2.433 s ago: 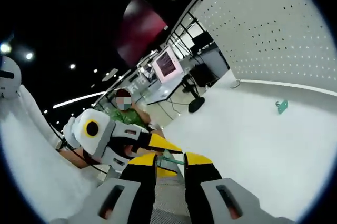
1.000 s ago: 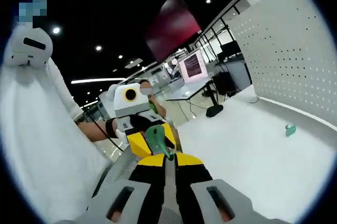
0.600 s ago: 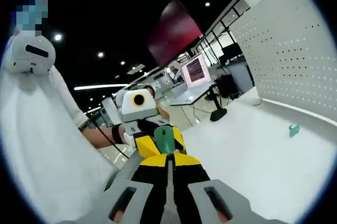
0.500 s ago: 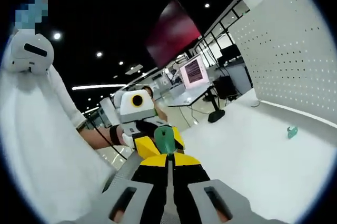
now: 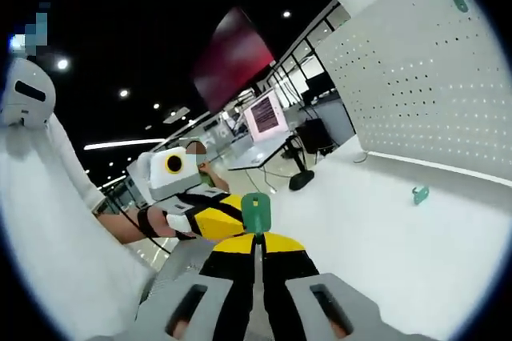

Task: Insert the hook assembly into the mounting plate slot until the hook locks in place.

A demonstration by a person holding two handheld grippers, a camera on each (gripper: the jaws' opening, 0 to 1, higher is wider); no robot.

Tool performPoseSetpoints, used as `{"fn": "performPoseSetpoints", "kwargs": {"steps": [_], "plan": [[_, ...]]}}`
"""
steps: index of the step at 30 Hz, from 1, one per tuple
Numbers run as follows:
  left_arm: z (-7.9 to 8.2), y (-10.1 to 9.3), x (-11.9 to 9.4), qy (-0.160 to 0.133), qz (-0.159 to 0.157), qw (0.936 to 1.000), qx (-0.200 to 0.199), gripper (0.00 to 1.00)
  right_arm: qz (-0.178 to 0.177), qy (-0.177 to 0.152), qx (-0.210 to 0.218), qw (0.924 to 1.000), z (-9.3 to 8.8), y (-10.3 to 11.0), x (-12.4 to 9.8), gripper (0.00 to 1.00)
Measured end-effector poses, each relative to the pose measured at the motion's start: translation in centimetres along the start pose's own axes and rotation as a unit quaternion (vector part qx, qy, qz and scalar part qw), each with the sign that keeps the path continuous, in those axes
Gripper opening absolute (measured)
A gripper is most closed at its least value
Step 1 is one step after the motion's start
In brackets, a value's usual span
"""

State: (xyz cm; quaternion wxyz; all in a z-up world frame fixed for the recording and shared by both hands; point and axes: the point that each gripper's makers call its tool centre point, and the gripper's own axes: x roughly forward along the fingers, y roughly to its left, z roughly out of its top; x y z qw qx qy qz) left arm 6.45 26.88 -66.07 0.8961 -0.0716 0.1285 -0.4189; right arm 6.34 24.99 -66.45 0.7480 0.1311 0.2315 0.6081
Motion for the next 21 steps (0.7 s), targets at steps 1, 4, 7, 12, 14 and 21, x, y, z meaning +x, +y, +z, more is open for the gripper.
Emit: {"fn": "performPoseSetpoints", "kwargs": {"steps": [1,4,7,12,14,21], "plan": [[0.2,0.1,0.1,-0.003,0.005,1.0,0.004,0.06,-0.002,-0.002,0.002,1.0,0.0,0.0,0.1,0.01],[0.4,0.6,0.3,-0.001,0.031,0.9993,0.02,0.05,-0.016,-0.009,0.005,0.9998,0.3,-0.2,0.1,0.01],[0.6,1.1,0.5,0.0,0.06,0.9978,0.027,0.04,-0.027,-0.012,0.004,0.9995,0.3,-0.2,0.5,0.01],[1.2,1.9,0.6,-0.004,0.093,0.9944,0.051,0.02,-0.056,-0.033,0.006,0.9978,0.9,-0.6,0.8,0.01],[1.3,2.1,0.6,-0.003,0.105,0.9925,0.062,0.02,-0.076,-0.041,-0.001,0.9963,1.2,-1.0,1.0,0.01],[1.6,3.0,0.3,-0.006,0.144,0.9852,0.093,0.02,-0.102,-0.074,0.033,0.9915,1.6,-1.4,1.7,0.01]]}}
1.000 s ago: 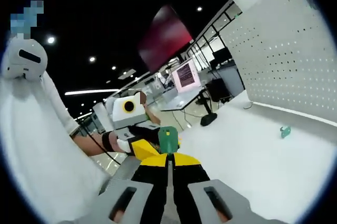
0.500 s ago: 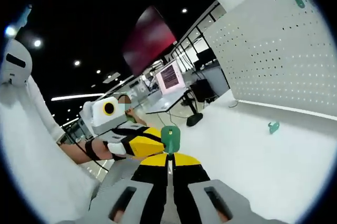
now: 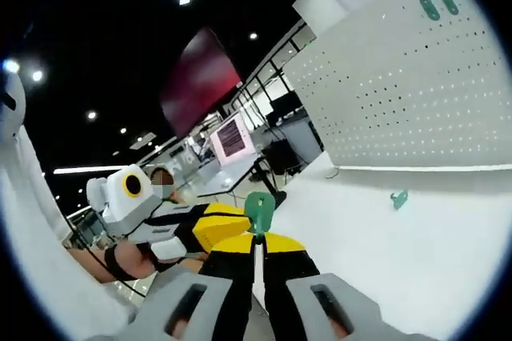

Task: Insert the hook assembly into the mounting plate slot until the hook locks in place.

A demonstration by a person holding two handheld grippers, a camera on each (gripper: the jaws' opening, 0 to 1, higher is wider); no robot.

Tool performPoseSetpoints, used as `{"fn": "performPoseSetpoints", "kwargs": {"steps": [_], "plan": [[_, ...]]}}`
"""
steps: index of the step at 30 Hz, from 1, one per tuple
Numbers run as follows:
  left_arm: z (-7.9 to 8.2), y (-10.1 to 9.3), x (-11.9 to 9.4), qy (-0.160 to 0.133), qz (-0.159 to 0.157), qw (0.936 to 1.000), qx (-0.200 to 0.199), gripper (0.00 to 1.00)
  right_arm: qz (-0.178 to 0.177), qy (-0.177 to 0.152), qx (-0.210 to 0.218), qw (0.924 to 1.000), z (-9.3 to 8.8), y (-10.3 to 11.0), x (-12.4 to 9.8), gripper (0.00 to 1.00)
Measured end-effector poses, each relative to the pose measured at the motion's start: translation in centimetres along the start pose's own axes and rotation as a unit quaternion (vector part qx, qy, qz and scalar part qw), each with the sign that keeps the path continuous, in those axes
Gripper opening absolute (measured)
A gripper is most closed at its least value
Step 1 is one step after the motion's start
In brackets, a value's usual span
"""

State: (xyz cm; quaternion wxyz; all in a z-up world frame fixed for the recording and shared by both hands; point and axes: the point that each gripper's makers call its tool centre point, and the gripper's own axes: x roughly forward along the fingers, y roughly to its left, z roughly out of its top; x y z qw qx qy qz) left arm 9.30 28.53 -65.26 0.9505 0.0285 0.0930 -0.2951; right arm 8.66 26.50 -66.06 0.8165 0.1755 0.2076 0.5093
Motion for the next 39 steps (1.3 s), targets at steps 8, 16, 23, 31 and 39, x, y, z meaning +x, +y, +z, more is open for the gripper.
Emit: {"fn": "performPoseSetpoints", "kwargs": {"steps": [8,16,23,31,39], "plan": [[-0.3,0.4,-0.4,-0.001,0.004,0.9999,-0.009,0.02,-0.014,0.002,0.01,0.9998,0.0,-0.3,0.5,0.02],[-1.0,0.3,-0.4,-0.001,-0.005,0.9993,-0.036,0.02,-0.012,0.011,0.019,0.9997,-0.4,-0.2,0.7,0.02],[-0.9,-0.1,-0.5,-0.003,-0.009,0.999,-0.044,0.02,-0.007,0.014,0.02,0.9997,-0.5,-0.1,0.6,0.01],[-1.2,-0.6,-0.2,0.003,-0.024,0.9991,-0.034,0.02,-0.01,0.02,0.043,0.9988,-0.8,-0.5,0.4,0.01],[-1.7,-0.6,0.2,0.002,-0.026,0.9991,-0.034,0.05,-0.027,0.027,0.026,0.9989,-0.5,-0.8,0.4,0.01]]}}
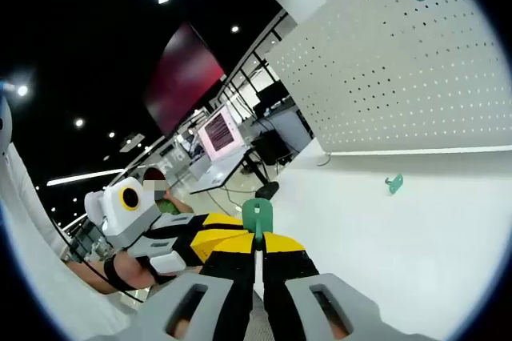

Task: Insert the hook assembly into the mounting plate slot until the hook locks in place.

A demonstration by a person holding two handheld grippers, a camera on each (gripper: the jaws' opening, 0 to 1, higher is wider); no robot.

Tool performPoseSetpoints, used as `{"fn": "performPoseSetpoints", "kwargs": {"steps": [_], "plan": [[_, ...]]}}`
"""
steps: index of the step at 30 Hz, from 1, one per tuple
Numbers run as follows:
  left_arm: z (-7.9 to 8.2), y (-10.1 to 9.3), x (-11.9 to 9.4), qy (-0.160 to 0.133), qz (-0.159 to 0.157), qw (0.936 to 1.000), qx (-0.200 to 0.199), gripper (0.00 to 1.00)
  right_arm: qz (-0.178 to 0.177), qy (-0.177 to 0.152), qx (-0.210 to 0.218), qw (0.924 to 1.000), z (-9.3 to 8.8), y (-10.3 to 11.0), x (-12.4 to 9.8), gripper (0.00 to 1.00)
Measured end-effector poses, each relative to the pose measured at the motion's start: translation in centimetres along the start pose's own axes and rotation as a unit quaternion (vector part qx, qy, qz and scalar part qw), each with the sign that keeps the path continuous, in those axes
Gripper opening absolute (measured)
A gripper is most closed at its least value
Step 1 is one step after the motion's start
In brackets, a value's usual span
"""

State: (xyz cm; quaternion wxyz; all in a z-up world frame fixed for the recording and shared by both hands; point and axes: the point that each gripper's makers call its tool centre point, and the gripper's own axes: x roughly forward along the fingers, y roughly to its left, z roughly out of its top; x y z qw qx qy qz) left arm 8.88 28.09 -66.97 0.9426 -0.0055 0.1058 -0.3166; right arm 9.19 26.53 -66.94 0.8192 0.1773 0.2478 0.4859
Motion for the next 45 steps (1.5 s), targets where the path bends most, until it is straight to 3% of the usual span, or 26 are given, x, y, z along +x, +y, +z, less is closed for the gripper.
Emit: {"fn": "performPoseSetpoints", "kwargs": {"steps": [4,8,13,18,20,23,25,38,45], "plan": [[-0.3,0.6,-0.3,-0.006,0.008,0.9999,-0.005,0.18,-0.029,0.003,-0.013,0.9995,0.2,-1.1,-0.4,0.01],[-0.3,0.6,-0.6,-0.007,0.003,0.9999,-0.012,0.15,-0.043,0.0,-0.018,0.9989,0.5,-1.8,-0.9,0.01],[-0.2,-0.3,-0.7,-0.004,-0.019,0.9998,-0.008,0.18,-0.077,-0.001,-0.034,0.9964,1.1,-3.1,-1.6,0.01],[0.4,-0.9,-0.7,-0.012,-0.039,0.9991,-0.011,0.22,-0.085,-0.005,-0.028,0.996,1.6,-3.4,-2.0,0.01],[0.3,-1.0,-0.7,-0.011,-0.043,0.999,-0.006,0.25,-0.108,-0.009,-0.052,0.9928,2.1,-4.0,-2.2,0.01],[0.2,-0.9,-0.7,-0.01,-0.053,0.9986,-0.001,0.25,-0.11,-0.004,-0.048,0.9927,2.2,-4.0,-2.2,0.01],[0.3,-0.9,-0.8,-0.011,-0.058,0.9983,-0.003,0.26,-0.131,-0.006,-0.066,0.9892,2.7,-4.6,-2.5,0.01],[-0.3,-0.6,-1.5,-0.012,-0.07,0.9974,0.002,0.4,-0.172,-0.052,-0.086,0.9799,6.5,-5.6,-3.1,0.01],[1.0,-0.2,-1.6,-0.027,-0.074,0.9967,0.018,0.47,-0.204,-0.089,-0.09,0.9708,8.9,-6.4,-3.9,0.01]]}}
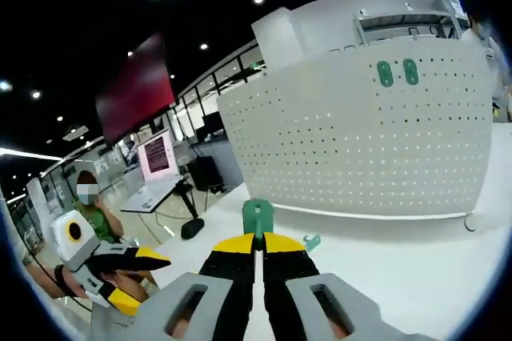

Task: Insert the hook assembly into the mounting plate slot until the hook locks in place.

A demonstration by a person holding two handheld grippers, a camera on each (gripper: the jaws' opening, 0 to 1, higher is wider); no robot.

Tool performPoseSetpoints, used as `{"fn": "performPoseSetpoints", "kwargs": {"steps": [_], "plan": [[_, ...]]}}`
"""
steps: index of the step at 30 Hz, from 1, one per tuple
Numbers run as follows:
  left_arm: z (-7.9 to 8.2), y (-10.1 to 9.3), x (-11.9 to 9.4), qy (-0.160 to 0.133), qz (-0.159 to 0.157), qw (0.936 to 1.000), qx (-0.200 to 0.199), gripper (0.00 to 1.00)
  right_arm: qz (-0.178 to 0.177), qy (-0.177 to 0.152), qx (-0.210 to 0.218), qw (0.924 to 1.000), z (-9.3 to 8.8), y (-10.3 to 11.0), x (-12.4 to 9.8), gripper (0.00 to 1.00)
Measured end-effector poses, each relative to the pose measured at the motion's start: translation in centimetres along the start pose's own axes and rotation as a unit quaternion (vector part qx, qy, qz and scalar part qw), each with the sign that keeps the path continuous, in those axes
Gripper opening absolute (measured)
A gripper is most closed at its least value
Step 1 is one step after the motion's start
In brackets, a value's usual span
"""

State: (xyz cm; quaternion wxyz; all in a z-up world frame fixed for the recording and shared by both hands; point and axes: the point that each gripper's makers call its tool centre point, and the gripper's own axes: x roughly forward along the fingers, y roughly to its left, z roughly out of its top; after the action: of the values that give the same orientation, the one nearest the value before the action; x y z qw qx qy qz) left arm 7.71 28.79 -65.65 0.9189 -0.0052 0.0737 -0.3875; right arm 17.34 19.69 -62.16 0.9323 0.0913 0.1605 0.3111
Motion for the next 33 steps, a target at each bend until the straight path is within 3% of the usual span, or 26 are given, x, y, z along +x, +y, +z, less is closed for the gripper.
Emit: {"fn": "performPoseSetpoints", "kwargs": {"steps": [10,16,23,25,27,33], "plan": [[1.1,0.4,0.1,-0.013,-0.017,0.9997,0.013,0.59,-0.059,-0.034,-0.001,0.9977,3.2,-2.4,0.4,0.01],[0.8,0.5,0.3,-0.006,-0.027,0.9994,0.021,0.61,-0.089,-0.056,-0.023,0.9942,5.8,-4.0,0.4,0.01],[0.3,0.5,0.3,0.0,-0.037,0.999,0.025,0.63,-0.118,-0.075,-0.028,0.9899,7.7,-5.6,0.7,0.01],[0.2,0.6,0.1,0.001,-0.037,0.9991,0.022,0.63,-0.122,-0.083,-0.01,0.989,8.3,-5.8,0.8,0.01],[0.4,0.7,0.0,-0.003,-0.037,0.9991,0.022,0.64,-0.132,-0.086,-0.03,0.9871,8.8,-6.0,1.0,0.01],[0.6,0.9,-0.1,-0.003,-0.037,0.9989,0.03,0.64,-0.149,-0.092,-0.03,0.9841,10.1,-6.6,1.6,0.01]]}}
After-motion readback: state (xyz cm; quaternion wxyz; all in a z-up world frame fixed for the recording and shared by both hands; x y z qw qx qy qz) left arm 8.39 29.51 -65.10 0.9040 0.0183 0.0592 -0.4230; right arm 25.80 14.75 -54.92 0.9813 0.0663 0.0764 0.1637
